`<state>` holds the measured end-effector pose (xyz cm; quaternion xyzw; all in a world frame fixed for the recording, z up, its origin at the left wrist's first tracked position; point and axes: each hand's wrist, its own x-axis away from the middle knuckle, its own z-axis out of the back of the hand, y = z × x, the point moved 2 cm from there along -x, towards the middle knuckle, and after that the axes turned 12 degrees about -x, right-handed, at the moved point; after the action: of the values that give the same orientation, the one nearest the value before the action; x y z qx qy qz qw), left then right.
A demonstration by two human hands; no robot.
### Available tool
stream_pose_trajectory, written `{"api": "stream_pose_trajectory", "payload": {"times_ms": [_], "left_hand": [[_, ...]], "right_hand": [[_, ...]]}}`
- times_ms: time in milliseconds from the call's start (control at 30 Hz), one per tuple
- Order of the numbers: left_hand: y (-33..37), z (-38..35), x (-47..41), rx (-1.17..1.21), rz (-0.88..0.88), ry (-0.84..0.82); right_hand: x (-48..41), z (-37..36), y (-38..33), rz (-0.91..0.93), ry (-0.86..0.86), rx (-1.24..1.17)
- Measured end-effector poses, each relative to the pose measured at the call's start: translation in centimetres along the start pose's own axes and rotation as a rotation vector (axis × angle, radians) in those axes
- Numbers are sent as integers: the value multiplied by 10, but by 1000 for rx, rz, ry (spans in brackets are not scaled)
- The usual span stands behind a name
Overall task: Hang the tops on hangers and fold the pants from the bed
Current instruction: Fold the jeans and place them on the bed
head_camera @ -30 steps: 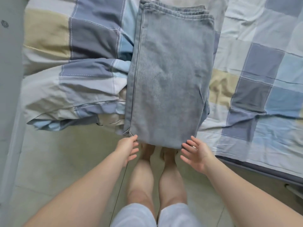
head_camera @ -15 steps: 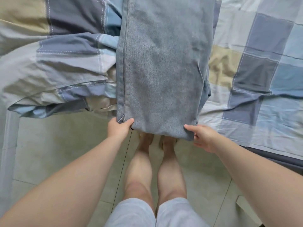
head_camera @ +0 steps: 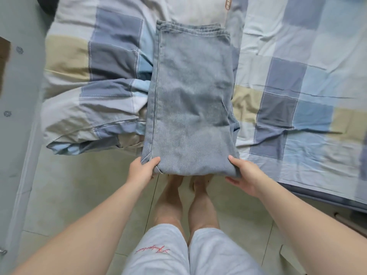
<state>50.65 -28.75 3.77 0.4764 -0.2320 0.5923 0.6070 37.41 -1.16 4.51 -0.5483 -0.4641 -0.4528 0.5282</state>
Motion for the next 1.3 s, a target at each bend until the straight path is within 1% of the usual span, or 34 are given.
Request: {"api": "stream_pose_trajectory", "payload": {"times_ms": [133, 300, 400, 567, 700, 833, 967, 1100, 1167, 1200, 1233, 1267, 1300], "left_hand": [[29, 8, 20, 132, -77, 82], [91, 23, 27, 319, -68, 114], [139, 32, 22, 400, -71, 99], [222, 45, 10, 497, -24, 32], [281, 50, -10, 436, -24, -21], [337, 53, -38, 334, -31, -38], [380, 43, -75, 295, -47, -31], [405, 21, -114, 342, -96, 36], [411, 8, -136, 382, -169, 98], [412, 1, -148, 365, -230, 137], [410, -5, -158, 301, -314, 172], [405, -14, -167, 181, -419, 186], [396, -23, -176, 5, -527, 165]], "right_hand": [[25, -9, -25, 54, 38, -99], [43, -33, -71, 212, 53, -230], [52, -51, -108, 334, 31, -253], [60, -90, -173, 396, -3, -252], [51, -117, -228, 459, 5, -321], [34, -145, -281, 513, 9, -284], [2, -165, -322, 548, 28, -218], [-45, -175, -348, 559, 39, -255], [-71, -181, -353, 553, -8, -240], [-83, -186, -352, 543, -57, -205], [-94, -190, -348, 546, -105, -147], [-105, -193, -341, 570, -142, -84], [-115, -194, -334, 617, -169, -12]]}}
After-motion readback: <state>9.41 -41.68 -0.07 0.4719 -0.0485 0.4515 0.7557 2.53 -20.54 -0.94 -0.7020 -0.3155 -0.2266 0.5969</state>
